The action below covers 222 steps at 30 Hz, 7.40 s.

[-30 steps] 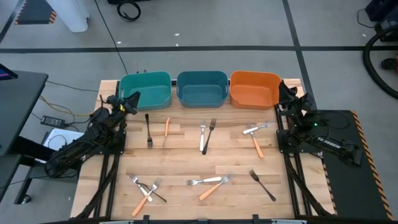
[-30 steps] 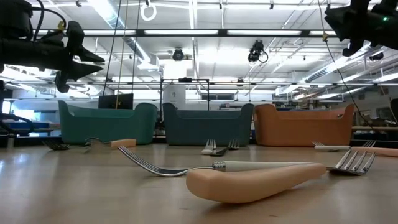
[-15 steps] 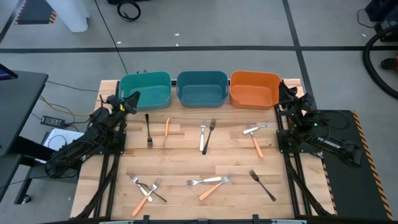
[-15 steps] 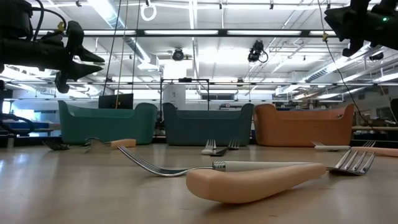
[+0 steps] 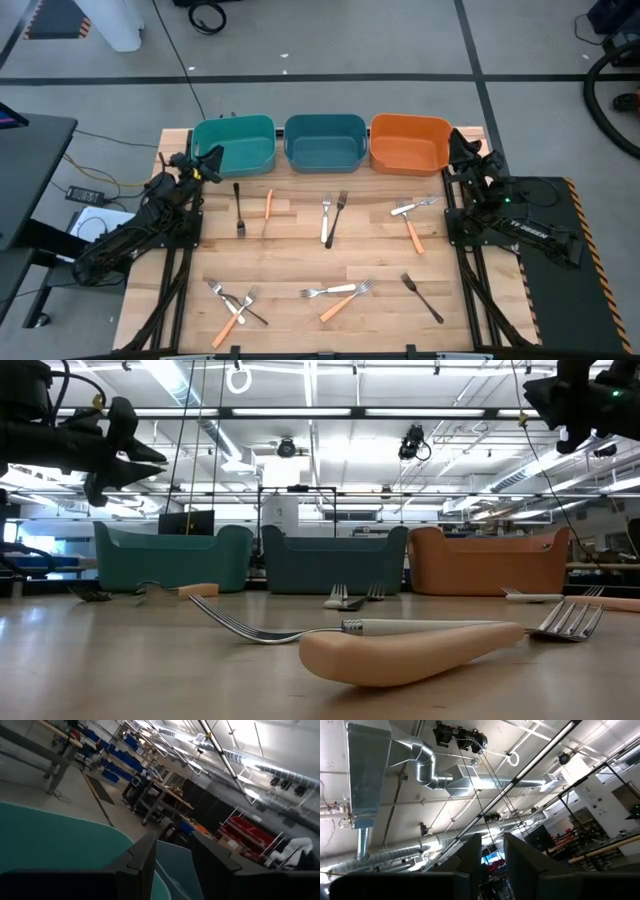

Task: Sort silverware by color (type)
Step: Put the white fork into the dark blue bin

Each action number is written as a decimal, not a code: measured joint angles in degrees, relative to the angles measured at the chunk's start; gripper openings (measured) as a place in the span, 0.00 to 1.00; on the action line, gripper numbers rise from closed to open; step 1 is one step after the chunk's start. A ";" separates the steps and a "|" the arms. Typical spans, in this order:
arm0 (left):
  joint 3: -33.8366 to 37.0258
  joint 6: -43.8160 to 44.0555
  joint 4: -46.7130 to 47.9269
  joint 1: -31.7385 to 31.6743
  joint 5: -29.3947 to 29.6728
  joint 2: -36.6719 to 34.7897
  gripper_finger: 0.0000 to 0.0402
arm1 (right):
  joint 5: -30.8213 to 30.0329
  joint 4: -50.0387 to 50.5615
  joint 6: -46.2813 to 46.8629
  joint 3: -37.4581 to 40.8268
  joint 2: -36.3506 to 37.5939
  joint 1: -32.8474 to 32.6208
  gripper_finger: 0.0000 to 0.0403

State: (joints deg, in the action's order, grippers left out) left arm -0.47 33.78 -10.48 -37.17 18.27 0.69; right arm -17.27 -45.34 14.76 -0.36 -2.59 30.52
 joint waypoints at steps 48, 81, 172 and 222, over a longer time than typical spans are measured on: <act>-46.86 -19.53 13.61 0.07 -9.38 40.29 0.32 | 6.51 88.56 -15.05 -49.24 -29.12 0.02 0.22; -48.83 -21.48 16.41 0.04 -9.34 41.37 0.32 | 20.31 109.66 -25.10 -49.02 -57.41 -0.13 0.30; -48.79 -21.53 23.34 0.07 -9.34 41.37 0.32 | 17.31 91.50 -28.05 -44.82 -85.42 -17.31 0.30; -48.79 -21.34 23.26 0.05 -9.32 41.36 0.32 | 13.87 98.80 -21.96 -81.17 -85.40 -13.04 0.15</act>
State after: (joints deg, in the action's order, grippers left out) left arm -49.25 12.44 12.78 -37.11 8.95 42.05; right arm -3.40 53.45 -7.20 -81.53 -87.99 17.48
